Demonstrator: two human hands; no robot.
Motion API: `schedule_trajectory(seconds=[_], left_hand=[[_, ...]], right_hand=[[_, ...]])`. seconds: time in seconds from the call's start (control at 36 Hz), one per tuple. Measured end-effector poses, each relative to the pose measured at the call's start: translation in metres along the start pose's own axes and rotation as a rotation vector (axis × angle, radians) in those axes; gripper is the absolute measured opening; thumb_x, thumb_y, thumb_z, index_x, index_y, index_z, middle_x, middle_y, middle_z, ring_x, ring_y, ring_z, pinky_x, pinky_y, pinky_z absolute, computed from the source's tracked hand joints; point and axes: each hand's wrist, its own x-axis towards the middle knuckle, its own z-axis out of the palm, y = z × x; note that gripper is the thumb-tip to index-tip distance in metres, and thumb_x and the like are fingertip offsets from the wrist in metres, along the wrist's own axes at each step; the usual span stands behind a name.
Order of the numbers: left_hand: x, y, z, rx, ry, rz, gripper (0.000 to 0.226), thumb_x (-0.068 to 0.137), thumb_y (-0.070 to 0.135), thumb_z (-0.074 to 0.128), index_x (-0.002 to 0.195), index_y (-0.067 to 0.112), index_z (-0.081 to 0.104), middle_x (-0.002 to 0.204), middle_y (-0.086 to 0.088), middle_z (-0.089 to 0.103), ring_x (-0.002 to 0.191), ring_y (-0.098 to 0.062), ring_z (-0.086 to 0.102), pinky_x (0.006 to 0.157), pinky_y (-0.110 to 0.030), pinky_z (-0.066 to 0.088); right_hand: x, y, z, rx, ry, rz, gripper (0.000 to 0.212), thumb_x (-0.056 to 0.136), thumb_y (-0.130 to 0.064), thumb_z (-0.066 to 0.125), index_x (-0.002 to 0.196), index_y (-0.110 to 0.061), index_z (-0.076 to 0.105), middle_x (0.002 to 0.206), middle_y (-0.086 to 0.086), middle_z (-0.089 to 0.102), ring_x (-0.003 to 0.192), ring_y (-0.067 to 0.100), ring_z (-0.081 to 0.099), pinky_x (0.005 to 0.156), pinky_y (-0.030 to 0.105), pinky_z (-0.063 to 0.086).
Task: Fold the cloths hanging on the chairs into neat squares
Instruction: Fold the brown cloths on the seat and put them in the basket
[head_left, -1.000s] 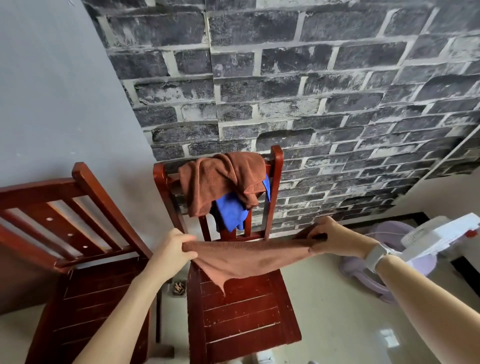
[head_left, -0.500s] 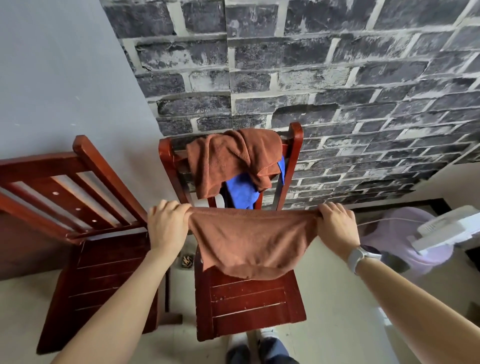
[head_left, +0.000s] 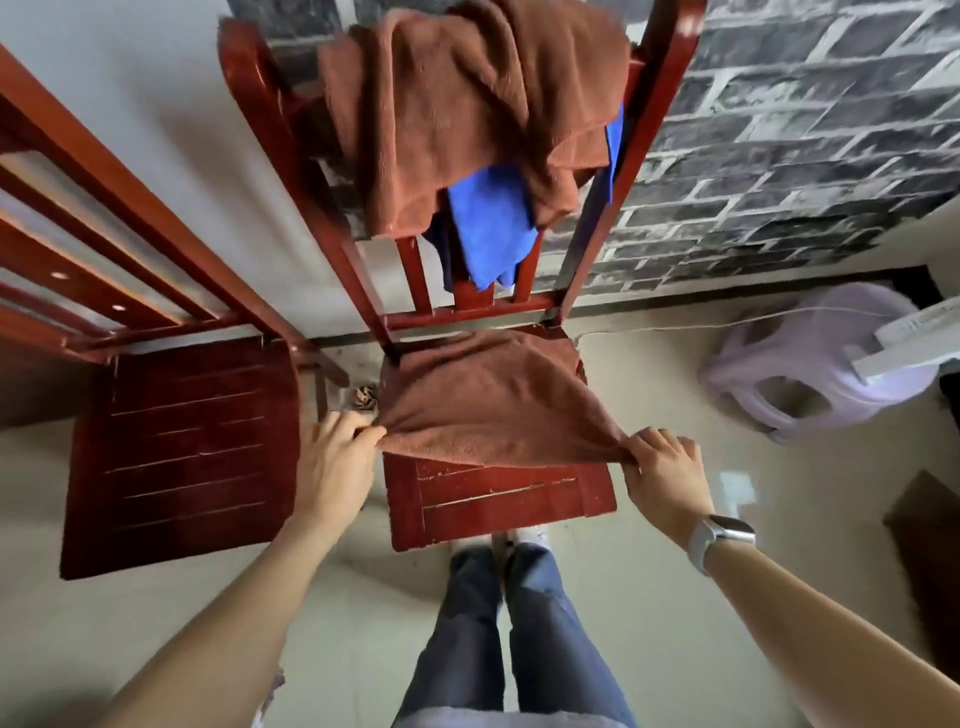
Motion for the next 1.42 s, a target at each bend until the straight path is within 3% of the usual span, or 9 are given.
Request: schedule_trajectory(seconds=[0.19,0.36,0.47,0.58,0.86,0.97,1.25,1.33,1.42], left_hand=[[-0.046,-0.004,0.075,-0.004,-0.508,0.107,0.031,0.055,-0.006,0.072,0.075,0.017,0.074,0.069,-0.003,0.062,0.071,-0.028,0.061,0.059,-0.033,0.053],[-0.041,0.002,0.119,-0.011,-0.675,-0.003,0.042,0.083,0.021,0.055,0.125,0.021,0.055,0.125,-0.003,0.052,0.116,-0.027,0.047,0.095,-0.038,0.036],[-0.011,0.004,0.144,-0.068,-0.568,-0.073,0.041,0.087,0.019,0.052,0.128,0.013,0.051,0.126,-0.009,0.049,0.117,-0.029,0.046,0.097,-0.042,0.038],[0.029,0.007,0.166,-0.108,-0.497,-0.118,0.041,0.090,0.019,0.048,0.130,0.011,0.048,0.130,-0.011,0.046,0.119,-0.030,0.044,0.097,-0.045,0.039],[0.117,0.004,0.222,-0.070,-0.537,-0.176,0.063,0.096,0.031,0.037,0.147,0.018,0.003,0.156,0.001,-0.004,0.143,-0.025,-0.005,0.112,-0.051,0.017],[0.132,-0.004,0.234,-0.094,-0.425,-0.155,0.057,0.096,0.027,0.039,0.146,0.012,0.014,0.150,-0.009,0.024,0.140,-0.029,0.011,0.110,-0.051,0.021],[0.123,-0.002,0.204,-0.283,-0.183,-0.226,0.023,0.089,0.018,0.053,0.105,0.005,0.063,0.107,-0.012,0.059,0.102,-0.030,0.054,0.089,-0.037,0.040],[0.111,0.007,0.174,-0.672,-0.414,-0.431,0.015,0.090,0.017,0.054,0.102,0.015,0.063,0.106,-0.003,0.062,0.102,-0.022,0.058,0.090,-0.034,0.042],[0.094,0.004,0.144,-0.878,-0.998,-0.432,0.025,0.088,0.015,0.058,0.111,0.024,0.052,0.096,0.005,0.064,0.095,-0.014,0.060,0.094,-0.033,0.044]], right_hand=[[-0.037,0.017,0.079,-0.093,-0.640,0.080,0.032,0.092,-0.020,0.040,0.119,-0.021,0.056,0.120,0.002,0.057,0.117,0.023,0.045,0.095,0.034,0.031],[-0.027,0.012,0.107,-0.006,-0.856,0.097,0.039,0.092,-0.017,0.037,0.125,-0.030,0.051,0.133,-0.001,0.050,0.124,0.021,0.044,0.102,0.036,0.034],[0.005,0.011,0.128,0.069,-0.750,0.122,0.043,0.091,-0.006,0.035,0.125,-0.026,0.053,0.135,0.002,0.049,0.119,0.021,0.050,0.099,0.033,0.039],[0.049,0.013,0.150,0.242,-0.578,0.146,0.032,0.095,-0.011,0.040,0.120,-0.020,0.057,0.120,0.006,0.058,0.086,0.015,0.058,0.066,0.013,0.047],[0.156,0.018,0.183,0.103,-0.290,0.080,0.069,0.080,0.007,0.036,0.143,-0.021,0.026,0.148,0.005,0.026,0.130,0.028,0.030,0.103,0.046,0.032],[0.177,0.022,0.198,0.045,-0.303,0.088,0.071,0.084,0.000,0.037,0.146,-0.023,0.012,0.155,0.002,0.013,0.141,0.026,0.011,0.113,0.051,0.019],[0.179,0.015,0.185,0.410,-0.103,0.266,0.027,0.091,-0.012,0.044,0.113,-0.005,0.058,0.112,0.017,0.054,0.105,0.032,0.049,0.087,0.030,0.037],[0.157,0.016,0.165,0.577,-0.055,0.253,0.022,0.091,-0.006,0.045,0.108,-0.004,0.060,0.094,0.007,0.057,0.087,0.021,0.052,0.073,0.020,0.033],[0.127,0.030,0.145,0.620,-0.435,0.177,0.017,0.090,-0.005,0.050,0.090,-0.016,0.062,0.071,-0.002,0.056,0.062,0.012,0.051,0.059,0.019,0.038]])
